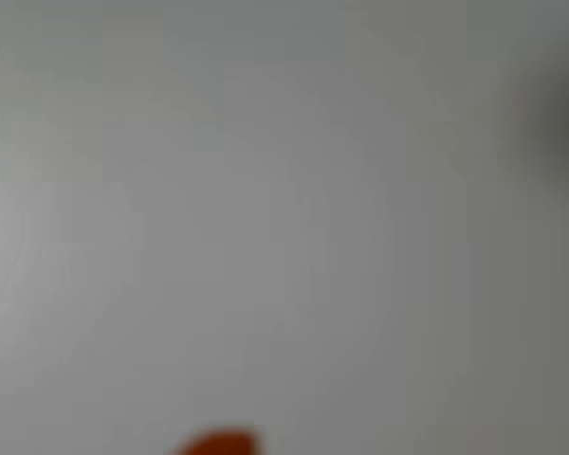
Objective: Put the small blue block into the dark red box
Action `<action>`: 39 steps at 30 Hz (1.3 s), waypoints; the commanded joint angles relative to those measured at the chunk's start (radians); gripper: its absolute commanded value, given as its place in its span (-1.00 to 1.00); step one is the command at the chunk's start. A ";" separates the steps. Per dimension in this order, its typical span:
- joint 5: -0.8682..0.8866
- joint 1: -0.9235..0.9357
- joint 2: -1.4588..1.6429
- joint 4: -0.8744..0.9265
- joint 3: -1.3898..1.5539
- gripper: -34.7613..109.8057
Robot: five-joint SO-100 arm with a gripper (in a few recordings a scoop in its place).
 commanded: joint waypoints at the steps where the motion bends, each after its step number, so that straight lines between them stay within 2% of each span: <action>1: 0.021 -0.006 -0.120 -0.048 -0.127 -0.17; 9: -0.104 0.069 -0.357 -0.187 -0.213 -0.16; 17: -0.167 0.104 -0.494 -0.239 -0.272 -0.17; 39: -0.117 0.043 -0.739 -0.132 -0.577 -0.16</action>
